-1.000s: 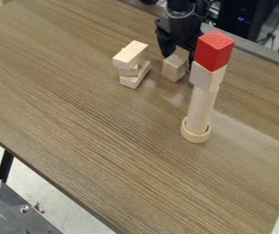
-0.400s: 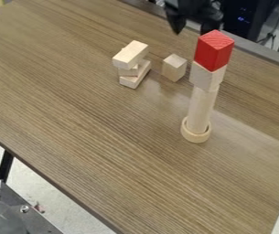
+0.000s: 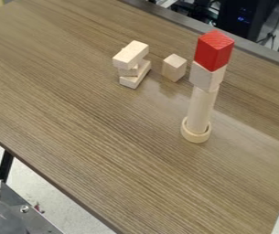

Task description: Take the red cube from the tower and put it on top of the other cube on the table

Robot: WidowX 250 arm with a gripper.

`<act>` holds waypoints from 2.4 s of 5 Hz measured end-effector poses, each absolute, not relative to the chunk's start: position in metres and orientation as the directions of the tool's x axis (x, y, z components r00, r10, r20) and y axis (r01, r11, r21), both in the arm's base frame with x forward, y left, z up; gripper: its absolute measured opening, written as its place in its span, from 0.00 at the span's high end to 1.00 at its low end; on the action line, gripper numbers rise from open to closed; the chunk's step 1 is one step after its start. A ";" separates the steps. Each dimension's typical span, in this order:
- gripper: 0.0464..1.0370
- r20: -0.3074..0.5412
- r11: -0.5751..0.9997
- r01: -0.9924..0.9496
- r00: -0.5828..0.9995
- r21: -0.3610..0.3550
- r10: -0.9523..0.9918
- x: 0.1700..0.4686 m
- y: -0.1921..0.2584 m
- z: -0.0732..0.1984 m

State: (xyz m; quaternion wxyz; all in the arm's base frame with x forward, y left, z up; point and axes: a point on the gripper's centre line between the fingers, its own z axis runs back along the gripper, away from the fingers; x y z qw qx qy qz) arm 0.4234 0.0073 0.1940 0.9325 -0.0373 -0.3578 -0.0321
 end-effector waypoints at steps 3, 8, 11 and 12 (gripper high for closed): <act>0.04 0.553 0.977 0.197 0.825 -0.087 -0.117 0.377 -0.027 0.256; 0.04 0.435 0.948 0.318 0.855 -0.007 -0.284 0.336 -0.053 0.208; 0.04 0.434 0.957 0.289 0.864 -0.012 -0.255 0.321 -0.061 0.200; 0.04 0.423 0.966 0.258 0.877 -0.017 -0.227 0.315 -0.059 0.196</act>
